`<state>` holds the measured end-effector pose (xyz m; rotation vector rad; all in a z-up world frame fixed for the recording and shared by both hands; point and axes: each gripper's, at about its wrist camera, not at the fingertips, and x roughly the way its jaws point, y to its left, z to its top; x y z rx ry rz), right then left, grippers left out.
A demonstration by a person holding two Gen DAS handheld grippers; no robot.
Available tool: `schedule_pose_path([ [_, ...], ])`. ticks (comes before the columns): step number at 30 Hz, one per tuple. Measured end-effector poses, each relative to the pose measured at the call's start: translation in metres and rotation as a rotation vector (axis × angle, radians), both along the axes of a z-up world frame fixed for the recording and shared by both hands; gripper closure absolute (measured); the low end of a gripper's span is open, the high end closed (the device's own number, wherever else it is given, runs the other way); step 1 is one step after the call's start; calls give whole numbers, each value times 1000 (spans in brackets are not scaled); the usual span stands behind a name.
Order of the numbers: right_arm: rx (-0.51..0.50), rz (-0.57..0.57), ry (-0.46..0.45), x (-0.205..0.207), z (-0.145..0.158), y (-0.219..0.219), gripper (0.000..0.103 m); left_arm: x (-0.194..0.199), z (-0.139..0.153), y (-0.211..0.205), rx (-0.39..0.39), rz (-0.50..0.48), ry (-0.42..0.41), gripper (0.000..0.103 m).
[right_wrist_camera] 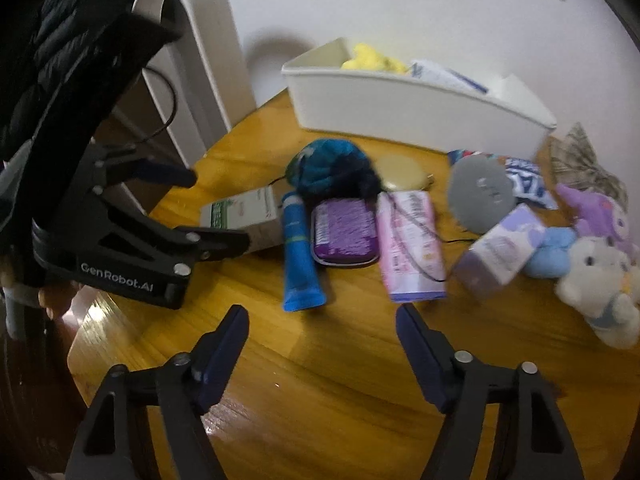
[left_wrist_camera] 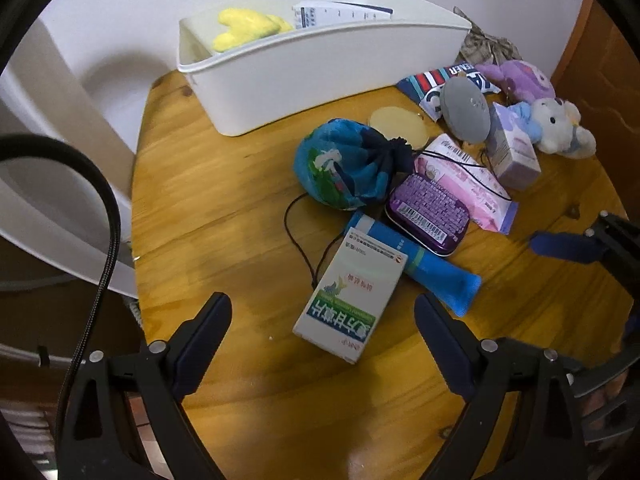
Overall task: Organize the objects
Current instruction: 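Move both tools toward the green-and-white medicine box and blue tube, then grasp the medicine box with the left gripper while the right gripper grasps the blue tube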
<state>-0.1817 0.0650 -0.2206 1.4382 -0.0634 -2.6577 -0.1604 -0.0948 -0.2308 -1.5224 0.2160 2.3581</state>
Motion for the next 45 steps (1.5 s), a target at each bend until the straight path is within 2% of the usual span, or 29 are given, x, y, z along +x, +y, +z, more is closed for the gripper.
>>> schedule_pose_path([
  [3,1,9,-30,-7,-11,-4,31,-4,-5,-1,8,-13,-24,18],
  [11,29,12,-48,-19,-23,-10,32,-14,-17,-6,32,-22,-66,24],
  [15,43,20,-52,-24,-27,-15,34,-19,-22,-8,38,-20,-89,36],
  [21,66,47,-30,-29,-28,-24,36,-22,-21,-14,55,-5,-79,45],
  [29,97,64,-6,-42,-29,-38,38,-26,-22,-22,74,20,-87,47],
  [32,91,52,-1,-46,-27,-38,48,-29,-23,-23,92,27,-90,48],
  [34,83,50,4,-46,-25,-37,69,-31,-22,-23,104,37,-82,50],
  [35,79,49,5,-47,-25,-36,75,-31,-21,-24,106,41,-76,51],
  [36,73,47,4,-46,-24,-35,80,-31,-22,-25,110,44,-68,57],
  [45,-69,39,-43,-36,-20,-23,83,-16,3,-31,158,88,31,60],
])
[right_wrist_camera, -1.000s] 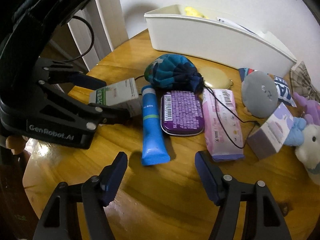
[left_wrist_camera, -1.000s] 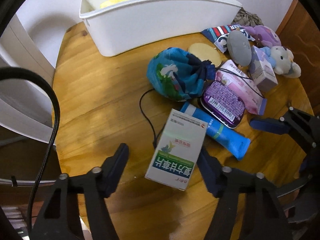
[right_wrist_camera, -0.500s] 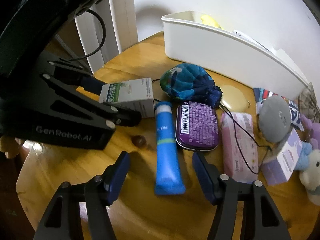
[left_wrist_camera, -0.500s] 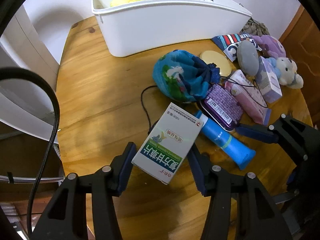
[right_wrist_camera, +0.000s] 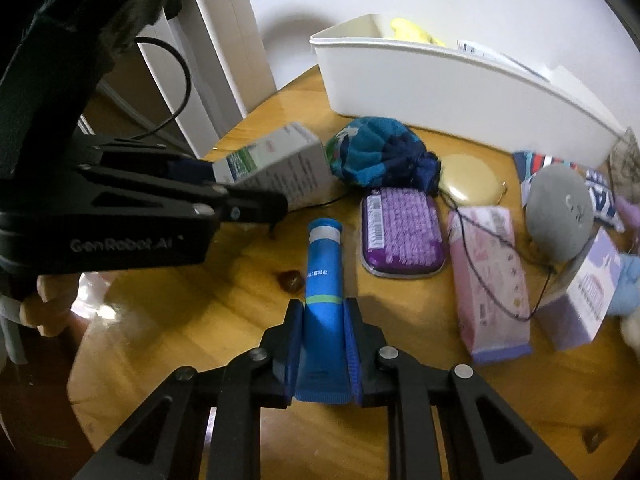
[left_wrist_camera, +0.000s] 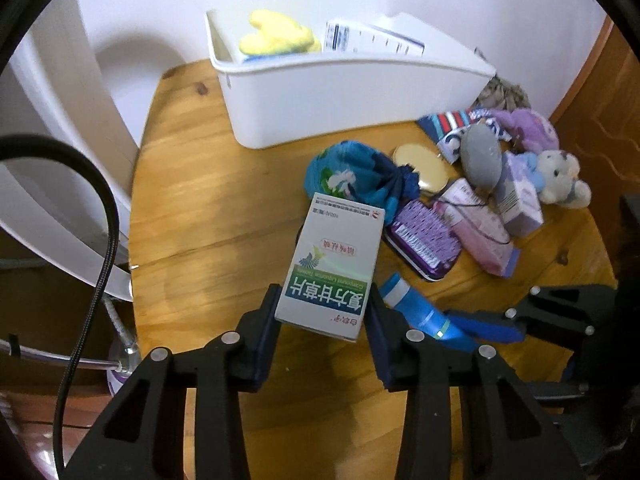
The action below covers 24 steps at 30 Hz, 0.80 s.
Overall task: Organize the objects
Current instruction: 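Grasp the medicine box with the left gripper while the right gripper grasps the blue tube, then lift the medicine box with the left gripper while the right gripper lifts the tube toward the tray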
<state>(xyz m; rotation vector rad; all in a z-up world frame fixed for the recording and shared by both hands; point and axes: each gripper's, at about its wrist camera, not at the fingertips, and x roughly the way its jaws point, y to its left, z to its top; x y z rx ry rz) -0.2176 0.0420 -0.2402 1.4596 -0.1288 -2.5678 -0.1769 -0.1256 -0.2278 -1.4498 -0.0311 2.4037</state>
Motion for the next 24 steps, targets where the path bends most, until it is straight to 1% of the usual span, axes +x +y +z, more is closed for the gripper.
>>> schedule_pose_path([
  [2,-30,3,3,4,5,1,83,3,4,-2,10,10,13,60],
  [5,-43,10,27,10,16,-1,83,11,16,-4,17,22,31,60],
  [10,-66,10,83,25,43,0,83,26,43,0,32,45,72,60],
  [12,-76,5,105,33,56,3,83,33,57,0,22,62,89,60],
  [14,-87,-2,124,42,68,7,83,39,71,3,-14,86,103,60],
  [18,-101,-27,167,60,93,15,83,50,97,5,8,117,131,60],
  [22,-95,-55,203,56,112,20,83,54,127,8,9,138,168,60],
  [24,-95,-70,223,60,128,26,83,53,148,9,12,149,192,60],
])
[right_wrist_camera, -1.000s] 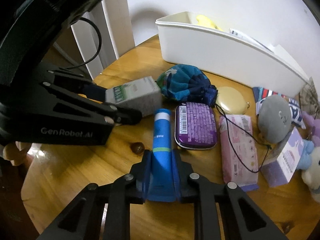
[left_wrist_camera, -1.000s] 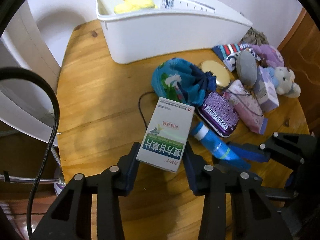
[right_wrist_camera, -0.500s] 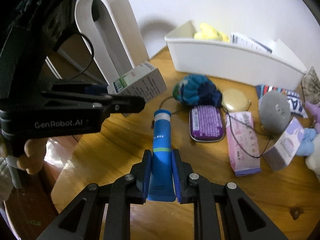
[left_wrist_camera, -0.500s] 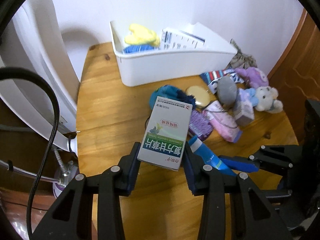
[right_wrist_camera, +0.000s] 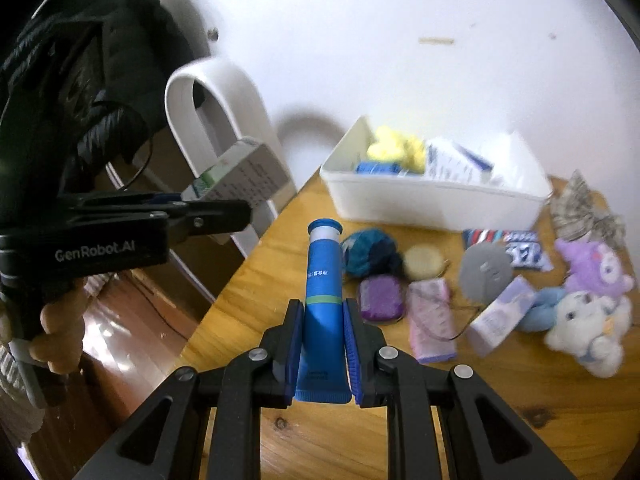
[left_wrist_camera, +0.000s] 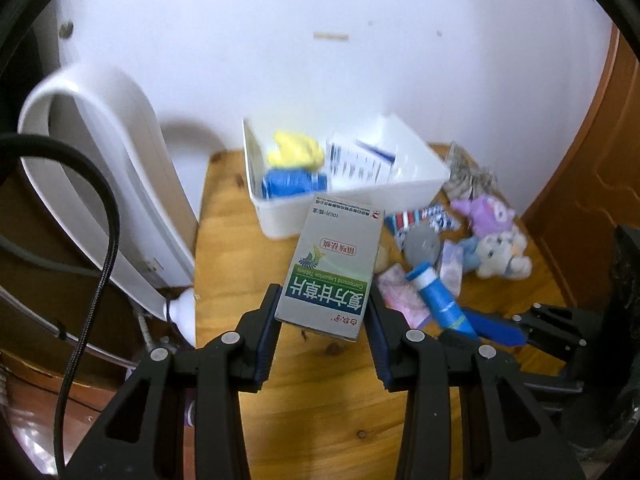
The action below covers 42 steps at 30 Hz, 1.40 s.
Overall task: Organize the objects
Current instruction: 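Lift the medicine box with the left gripper while the right gripper lifts the tube toward the tray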
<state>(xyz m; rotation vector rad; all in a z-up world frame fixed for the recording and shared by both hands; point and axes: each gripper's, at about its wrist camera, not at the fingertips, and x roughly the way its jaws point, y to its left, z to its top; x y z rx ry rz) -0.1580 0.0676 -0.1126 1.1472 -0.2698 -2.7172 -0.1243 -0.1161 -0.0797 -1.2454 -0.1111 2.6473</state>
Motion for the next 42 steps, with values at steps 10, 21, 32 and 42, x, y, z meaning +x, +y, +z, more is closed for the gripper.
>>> schedule_pose_path([
  [10,73,-115,141,-12,107,60,83,-30,83,13,-17,20,93,60],
  [21,211,-232,211,-103,186,121,82,-107,125,37,-57,48,173,60],
  [32,269,-250,95,-234,131,154,82,-215,34,54,9,110,21,60],
  [42,238,-203,-100,-304,22,159,82,-276,-60,68,-30,141,-147,60],
])
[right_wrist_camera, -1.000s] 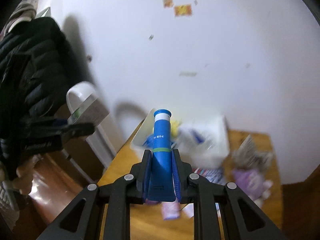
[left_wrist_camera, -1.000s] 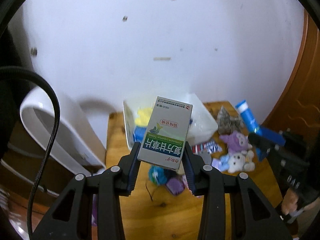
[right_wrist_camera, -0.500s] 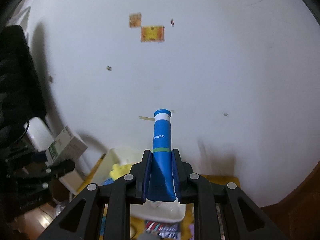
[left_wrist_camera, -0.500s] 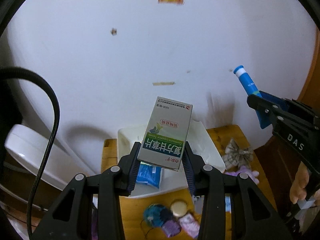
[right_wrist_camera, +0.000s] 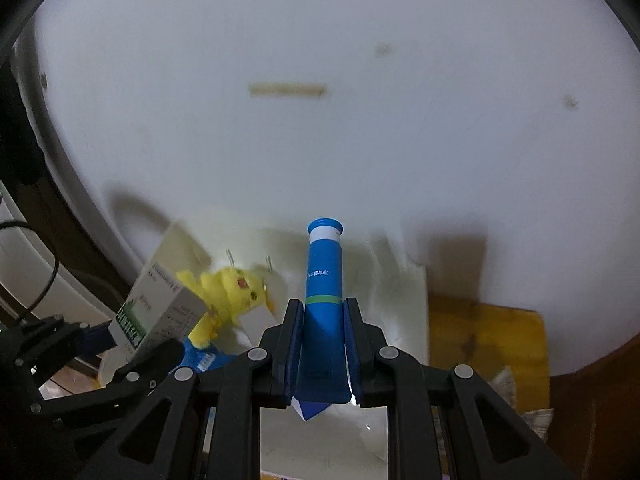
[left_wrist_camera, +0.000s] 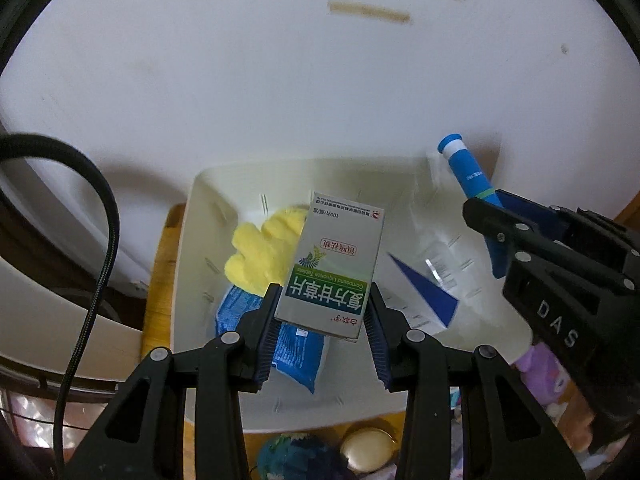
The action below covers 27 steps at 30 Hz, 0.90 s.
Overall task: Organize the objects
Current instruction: 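Lift the medicine box with the left gripper while the right gripper lifts the tube toward the tray, then release the medicine box into the tray with the left gripper while the right gripper drops the tube in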
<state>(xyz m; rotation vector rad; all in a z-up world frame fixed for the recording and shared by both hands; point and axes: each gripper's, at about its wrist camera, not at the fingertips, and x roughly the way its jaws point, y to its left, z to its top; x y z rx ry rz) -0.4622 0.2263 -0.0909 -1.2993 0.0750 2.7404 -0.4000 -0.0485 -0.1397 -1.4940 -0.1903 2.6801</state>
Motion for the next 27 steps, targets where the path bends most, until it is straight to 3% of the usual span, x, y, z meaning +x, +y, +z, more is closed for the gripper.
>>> schedule_pose_path([
  [8,-10,-4,-49,-7,-39,-11,81,-1,-46,-5,-2,4,-107,59],
  [11,-4,-1,-74,-5,-47,-14,67,0,-52,-7,7,4,-133,58],
  [13,9,-8,-60,4,-47,-15,49,3,-54,-11,14,8,-141,57],
  [17,22,-30,-12,24,-38,-15,43,9,-53,-21,11,28,-136,36],
  [21,3,-49,26,38,-23,-15,43,23,-41,-21,33,29,-128,26],
  [27,-45,-82,72,74,-1,-16,40,59,-14,-22,59,19,-98,20],
])
